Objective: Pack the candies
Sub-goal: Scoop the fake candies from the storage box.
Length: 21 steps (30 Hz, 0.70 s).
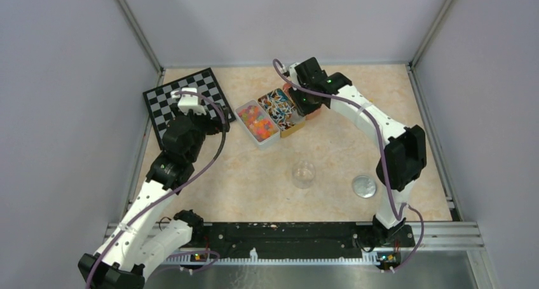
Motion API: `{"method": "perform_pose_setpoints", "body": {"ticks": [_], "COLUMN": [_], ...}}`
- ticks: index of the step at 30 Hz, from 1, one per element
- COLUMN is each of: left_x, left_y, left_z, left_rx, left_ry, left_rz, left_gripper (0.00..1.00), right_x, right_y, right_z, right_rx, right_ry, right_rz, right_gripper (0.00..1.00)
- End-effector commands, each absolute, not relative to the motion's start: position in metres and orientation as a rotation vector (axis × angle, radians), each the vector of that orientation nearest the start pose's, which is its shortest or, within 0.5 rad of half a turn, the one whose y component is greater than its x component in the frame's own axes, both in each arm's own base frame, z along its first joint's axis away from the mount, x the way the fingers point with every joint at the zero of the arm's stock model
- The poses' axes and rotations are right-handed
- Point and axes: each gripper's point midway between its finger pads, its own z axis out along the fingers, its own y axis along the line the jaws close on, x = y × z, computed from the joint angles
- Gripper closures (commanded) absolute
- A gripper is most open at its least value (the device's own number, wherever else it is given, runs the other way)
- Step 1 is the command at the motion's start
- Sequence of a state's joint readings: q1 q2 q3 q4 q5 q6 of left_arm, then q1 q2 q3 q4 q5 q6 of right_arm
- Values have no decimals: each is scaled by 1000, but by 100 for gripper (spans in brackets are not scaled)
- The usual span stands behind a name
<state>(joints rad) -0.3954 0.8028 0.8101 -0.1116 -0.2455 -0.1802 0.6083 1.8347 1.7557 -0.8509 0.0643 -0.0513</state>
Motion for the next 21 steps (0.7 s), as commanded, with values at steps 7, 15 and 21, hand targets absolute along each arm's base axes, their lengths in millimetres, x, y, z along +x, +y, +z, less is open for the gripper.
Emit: {"method": "perform_pose_setpoints", "body": {"ticks": [7, 15, 21], "left_x": [312, 313, 313], "left_y": [-91, -90, -90], "left_z": [311, 309, 309], "left_rx": [-14, -15, -14], "left_ry": [1627, 1630, 1632], "left_rz": [-232, -222, -223], "left_gripper": [1, 1, 1], "right_x": [396, 395, 392], "right_y": [264, 265, 265], "right_z": [187, 173, 170], "right_rx": [-786, -760, -738], "right_ry": [2332, 2316, 2282], "right_rz": [137, 159, 182], "right_gripper": [100, 100, 100]}}
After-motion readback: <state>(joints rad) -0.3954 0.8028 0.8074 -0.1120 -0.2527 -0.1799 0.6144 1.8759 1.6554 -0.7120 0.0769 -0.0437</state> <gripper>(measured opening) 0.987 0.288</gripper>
